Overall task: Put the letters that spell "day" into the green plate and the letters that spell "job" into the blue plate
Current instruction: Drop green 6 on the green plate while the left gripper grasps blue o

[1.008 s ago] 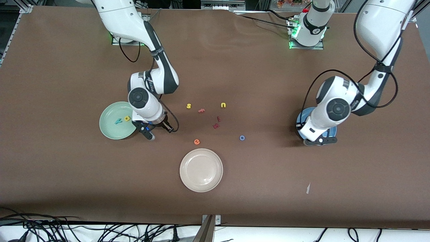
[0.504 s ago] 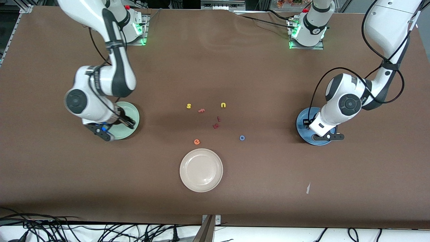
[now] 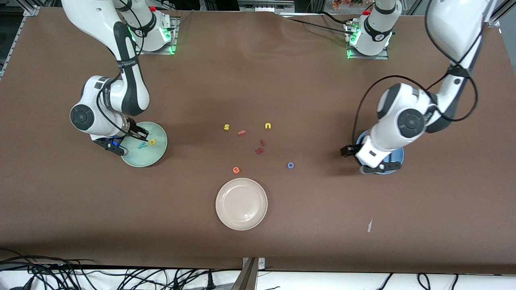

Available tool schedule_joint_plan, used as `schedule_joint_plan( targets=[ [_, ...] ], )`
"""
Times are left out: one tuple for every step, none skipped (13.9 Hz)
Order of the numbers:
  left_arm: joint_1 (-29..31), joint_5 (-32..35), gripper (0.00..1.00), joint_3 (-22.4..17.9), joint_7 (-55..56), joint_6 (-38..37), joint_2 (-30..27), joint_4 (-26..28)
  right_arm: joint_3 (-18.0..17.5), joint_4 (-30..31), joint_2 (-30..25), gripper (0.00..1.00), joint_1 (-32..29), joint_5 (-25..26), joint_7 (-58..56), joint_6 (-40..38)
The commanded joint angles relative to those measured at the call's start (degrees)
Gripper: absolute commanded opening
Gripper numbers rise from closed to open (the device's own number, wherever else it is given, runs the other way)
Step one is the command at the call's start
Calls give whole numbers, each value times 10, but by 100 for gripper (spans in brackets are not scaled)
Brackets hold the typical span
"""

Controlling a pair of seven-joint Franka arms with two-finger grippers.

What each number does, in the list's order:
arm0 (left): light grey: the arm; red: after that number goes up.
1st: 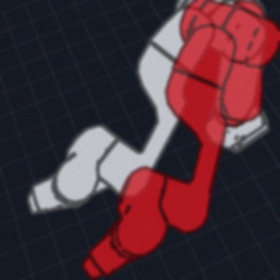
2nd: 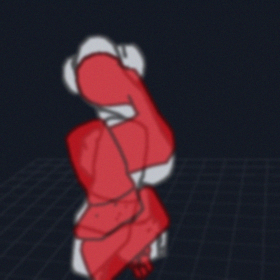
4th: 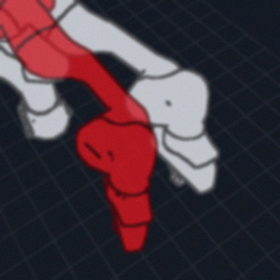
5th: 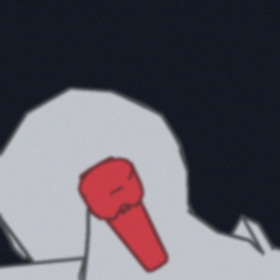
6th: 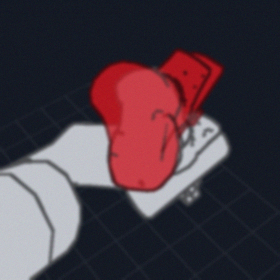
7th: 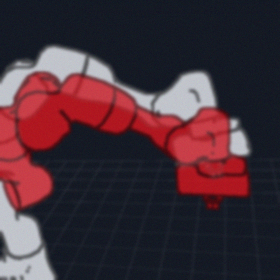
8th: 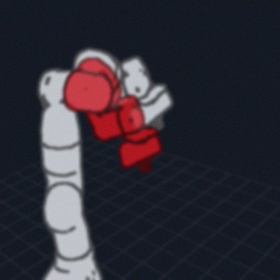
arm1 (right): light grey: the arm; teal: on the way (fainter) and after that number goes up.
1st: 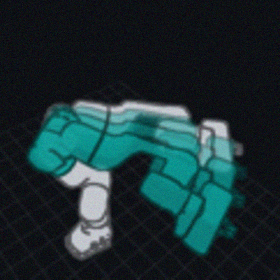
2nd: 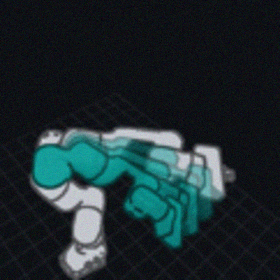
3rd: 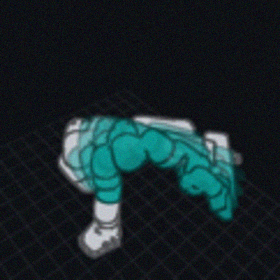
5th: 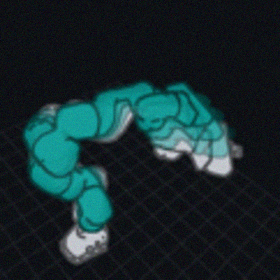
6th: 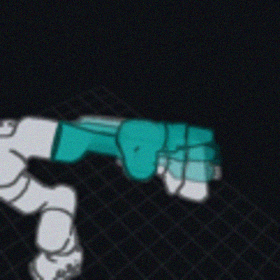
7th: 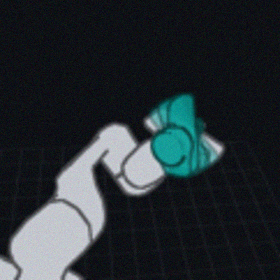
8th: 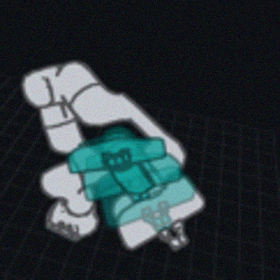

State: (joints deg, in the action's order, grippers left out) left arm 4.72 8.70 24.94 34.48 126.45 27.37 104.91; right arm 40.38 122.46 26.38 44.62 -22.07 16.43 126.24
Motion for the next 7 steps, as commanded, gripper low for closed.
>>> schedule_joint_plan(
  targets=[
    [-69,-5,100,-5,100,-14,72,-89,7,-56,-32,100,5,-9,8,-84],
    [-88,-3,100,-5,132,-14,87,-111,12,-104,-29,100,3,-8,24,-146],
    [-108,-3,100,-7,158,-14,103,-131,14,-147,-27,100,1,-7,37,-194],
    [-126,-2,100,-10,181,-14,118,-148,14,-184,-26,100,0,-5,41,-222],
    [-141,-2,100,-16,199,-14,131,-164,14,-210,-26,100,0,-2,41,-238],
    [-159,-2,100,-28,211,-14,144,-177,15,-228,-27,100,0,0,32,-244],
    [-181,-2,100,-49,221,-13,155,-189,19,-245,-27,100,0,0,19,-244]
  ],
)
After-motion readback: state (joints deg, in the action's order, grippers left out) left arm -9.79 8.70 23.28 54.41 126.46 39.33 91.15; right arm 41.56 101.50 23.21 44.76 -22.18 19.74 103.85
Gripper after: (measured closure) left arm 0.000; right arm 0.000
